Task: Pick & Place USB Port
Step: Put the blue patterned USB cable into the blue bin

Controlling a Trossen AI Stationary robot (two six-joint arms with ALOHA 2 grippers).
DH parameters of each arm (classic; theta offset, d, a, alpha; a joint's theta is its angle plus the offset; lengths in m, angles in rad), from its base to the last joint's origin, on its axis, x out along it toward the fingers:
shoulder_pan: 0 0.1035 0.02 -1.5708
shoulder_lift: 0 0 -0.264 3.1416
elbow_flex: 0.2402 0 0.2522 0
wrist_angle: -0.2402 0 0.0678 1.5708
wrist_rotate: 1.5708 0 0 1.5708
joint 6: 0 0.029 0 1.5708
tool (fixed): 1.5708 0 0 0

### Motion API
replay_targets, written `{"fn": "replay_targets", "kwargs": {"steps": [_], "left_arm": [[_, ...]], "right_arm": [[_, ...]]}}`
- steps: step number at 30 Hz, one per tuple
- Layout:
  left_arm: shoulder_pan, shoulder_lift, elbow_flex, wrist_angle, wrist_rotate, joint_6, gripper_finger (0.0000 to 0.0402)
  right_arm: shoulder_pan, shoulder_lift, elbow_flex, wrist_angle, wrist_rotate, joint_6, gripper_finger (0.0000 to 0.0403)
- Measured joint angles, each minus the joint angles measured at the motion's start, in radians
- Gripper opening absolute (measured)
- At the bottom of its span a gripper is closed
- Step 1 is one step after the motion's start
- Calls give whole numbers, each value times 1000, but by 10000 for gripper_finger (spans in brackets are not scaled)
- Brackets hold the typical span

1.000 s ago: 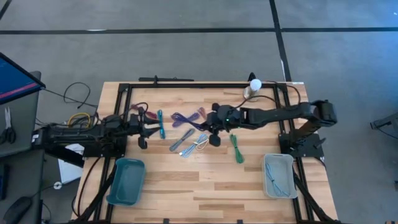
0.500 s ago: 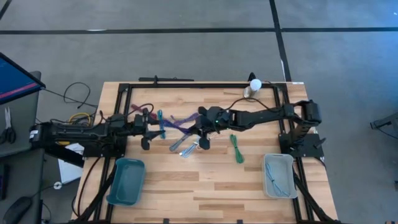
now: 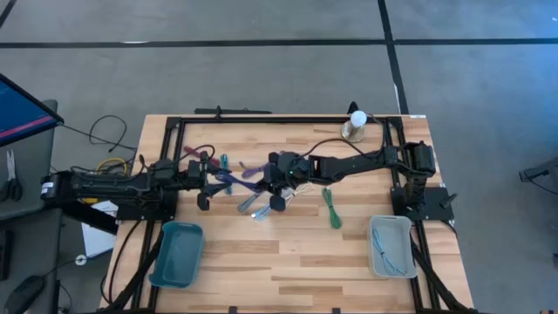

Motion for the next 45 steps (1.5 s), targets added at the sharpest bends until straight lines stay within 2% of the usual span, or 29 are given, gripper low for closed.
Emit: {"fn": "replay_targets", "kwargs": {"steps": [5, 18, 23, 29, 40, 45], "left_arm": [[0, 0, 0, 3, 0, 3, 162], [0, 0, 0, 4, 2, 34, 31], [0, 0, 0, 5, 2, 37, 28], [0, 0, -1, 12, 0, 37, 27], [0, -3, 9, 16, 1, 41, 19], [0, -1, 9, 13, 3, 56, 19]], "right_arm": [[0, 0, 0, 0, 0, 0, 18], [-1, 0, 0, 0, 3, 0, 18], [-1, 0, 0, 0, 3, 0, 22], [-8, -36, 0, -41, 3, 0, 68], [-22, -248, 0, -342, 3, -26, 88], [-21, -315, 0, -452, 4, -26, 129]]}}
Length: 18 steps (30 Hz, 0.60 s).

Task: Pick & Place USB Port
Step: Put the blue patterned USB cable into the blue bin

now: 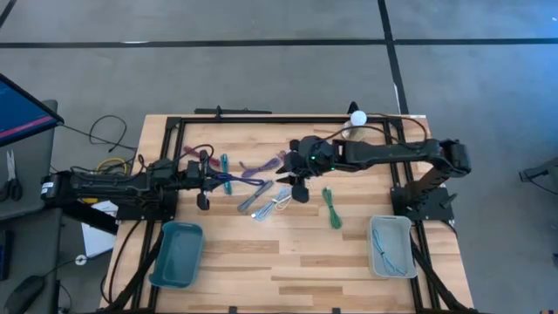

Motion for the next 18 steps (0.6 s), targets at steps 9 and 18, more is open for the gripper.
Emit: {"fn": "replay_targets", "kwargs": {"steps": [9, 18], "left_arm": [[0, 0, 36, -92, 5, 0, 19], [-22, -8, 268, -545, 5, 0, 19]], "right_arm": [[17, -76, -50, -201, 88, 2, 185], [28, -218, -206, -206, 271, 47, 150]]}}
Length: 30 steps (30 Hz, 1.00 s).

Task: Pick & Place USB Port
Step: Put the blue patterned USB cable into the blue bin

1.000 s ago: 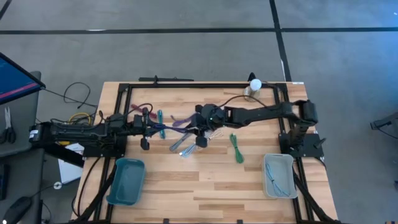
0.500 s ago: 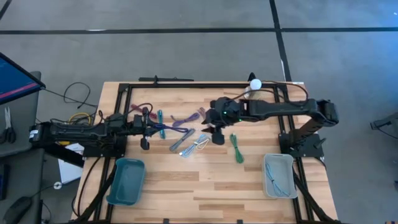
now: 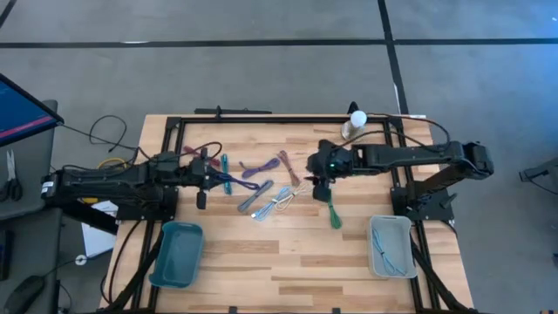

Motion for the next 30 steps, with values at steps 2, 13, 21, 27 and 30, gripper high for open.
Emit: {"fn": "replay_targets", "kwargs": {"steps": [2, 13, 21, 27, 30], "left_arm": [[-19, -9, 26, -70, 0, 0, 19], [-208, -155, 30, -160, 41, 34, 19], [-315, -298, 38, -361, 52, -108, 19], [-374, -345, 107, -452, 116, -188, 19], [-396, -348, 141, -468, 201, -222, 19]], "right_arm": [[1, -46, -35, 6, 33, 23, 141], [47, -318, -196, 12, 199, 170, 118], [103, -435, -303, 19, 324, 278, 118], [120, -458, -361, 53, 338, 334, 118], [119, -456, -366, 62, 339, 351, 118]]}}
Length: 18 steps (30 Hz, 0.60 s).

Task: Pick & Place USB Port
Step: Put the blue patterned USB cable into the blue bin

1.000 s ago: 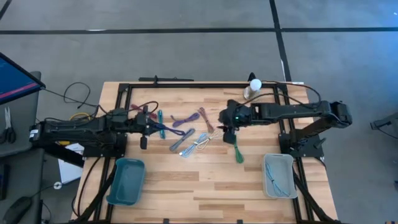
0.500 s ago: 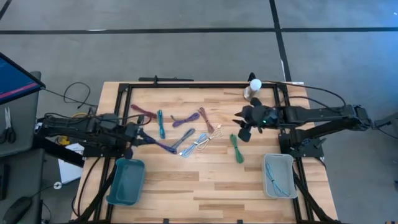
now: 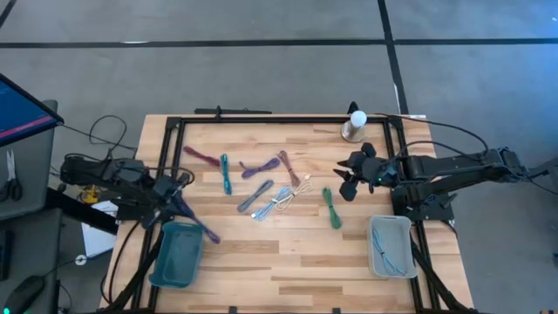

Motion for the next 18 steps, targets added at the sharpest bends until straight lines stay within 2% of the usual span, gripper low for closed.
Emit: {"fn": "replay_targets", "kwargs": {"steps": [5, 8, 12, 15, 18], "left_arm": [[-5, 2, 18, -165, 3, -147, 19], [-6, 2, 18, -238, 5, -181, 19], [-6, 2, 18, -233, 100, -202, 19], [-6, 7, 18, -250, 175, -296, 19], [-6, 11, 18, -293, 189, -338, 19]], "right_arm": [[0, 0, -21, 37, 0, 6, 118], [0, 0, -35, 65, 0, 6, 118], [0, 0, -40, 86, 0, 15, 118], [0, 0, -40, 100, -2, 25, 118], [0, 0, -40, 122, -1, 25, 118]]}}
